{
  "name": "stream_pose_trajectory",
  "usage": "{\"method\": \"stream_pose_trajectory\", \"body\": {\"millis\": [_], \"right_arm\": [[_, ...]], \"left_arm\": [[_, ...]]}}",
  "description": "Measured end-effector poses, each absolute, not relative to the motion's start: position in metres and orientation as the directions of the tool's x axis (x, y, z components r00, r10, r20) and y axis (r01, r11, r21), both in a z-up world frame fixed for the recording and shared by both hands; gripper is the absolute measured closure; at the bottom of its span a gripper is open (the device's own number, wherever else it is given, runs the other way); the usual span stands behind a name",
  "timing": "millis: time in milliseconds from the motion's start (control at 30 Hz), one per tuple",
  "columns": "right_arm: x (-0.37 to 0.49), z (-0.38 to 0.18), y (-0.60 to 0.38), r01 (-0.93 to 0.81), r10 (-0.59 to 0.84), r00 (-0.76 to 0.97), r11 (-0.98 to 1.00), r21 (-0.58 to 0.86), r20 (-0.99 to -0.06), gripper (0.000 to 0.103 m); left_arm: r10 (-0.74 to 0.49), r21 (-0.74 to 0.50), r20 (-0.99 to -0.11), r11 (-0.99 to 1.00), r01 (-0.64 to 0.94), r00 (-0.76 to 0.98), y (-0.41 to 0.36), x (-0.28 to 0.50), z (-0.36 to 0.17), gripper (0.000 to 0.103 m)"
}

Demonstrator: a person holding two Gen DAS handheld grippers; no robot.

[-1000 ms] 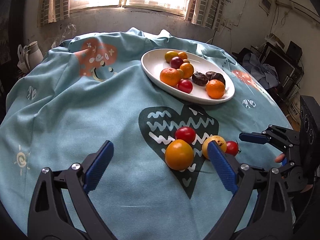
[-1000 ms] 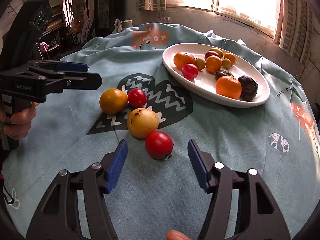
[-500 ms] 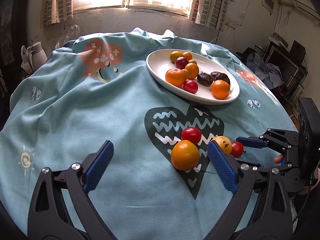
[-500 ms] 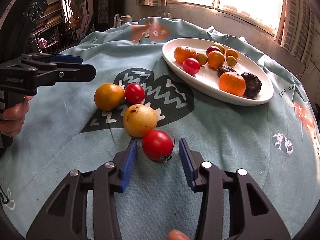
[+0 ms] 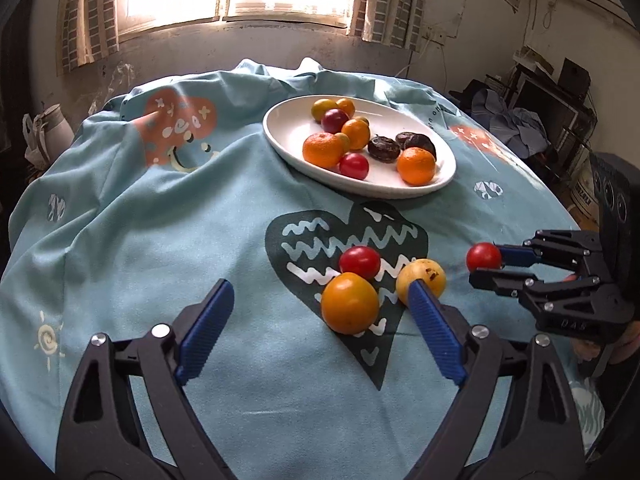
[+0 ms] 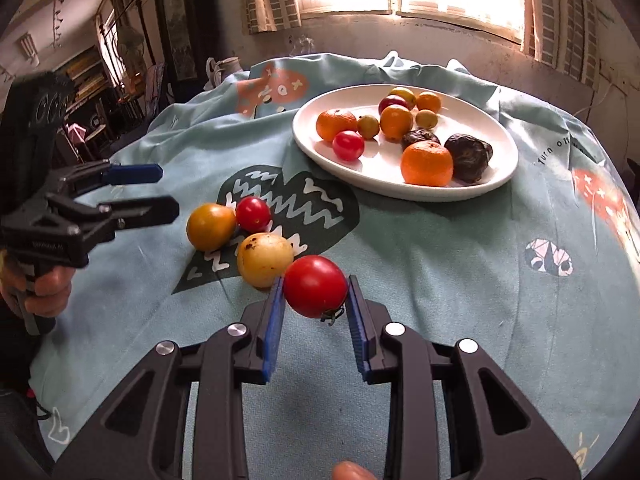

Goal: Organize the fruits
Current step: 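Grasp the orange tomato with the left gripper while the right gripper holds the red tomato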

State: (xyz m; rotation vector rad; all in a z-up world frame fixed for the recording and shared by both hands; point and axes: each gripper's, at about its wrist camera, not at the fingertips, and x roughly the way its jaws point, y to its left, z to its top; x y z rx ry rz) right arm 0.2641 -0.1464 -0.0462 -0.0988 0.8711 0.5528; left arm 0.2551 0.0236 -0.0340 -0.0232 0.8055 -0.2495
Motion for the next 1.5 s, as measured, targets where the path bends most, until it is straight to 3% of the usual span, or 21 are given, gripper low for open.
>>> {"method": "stream_pose_trajectory", "body": {"millis": [233, 800, 1000, 1500], "right_arm": [[0.267, -0.042, -0.153, -0.457, 0.407, 0.529, 0.876, 0.155, -0.745, 0.072], [0.267, -0.044, -0.154, -0.450, 0.401, 0.528, 0.880, 0.154, -0.749, 0.072], [0.267, -0.044, -0.154, -0.447, 0.399, 0.529, 0.881, 0.154, -0.749, 0.072], [0.257, -0.043, -0.150, -0.454, 0.409, 0.527, 0.877, 0.160, -0.745, 0.072]], "left_arm": [[-0.261, -0.104, -0.758, 0.953, 0.284, 0.598, 0.006, 0.259, -0.051, 0.056], [-0.230, -0.078, -0.770, 0.960, 0.271, 0.595, 0.000, 0.268, -0.063, 0.057], [-0.214, -0.061, -0.777, 0.962, 0.268, 0.592, -0.003, 0.272, -0.067, 0.064], [-0.247, -0.114, -0.769, 0.961, 0.252, 0.590, 0.000, 0.259, -0.064, 0.065]]}}
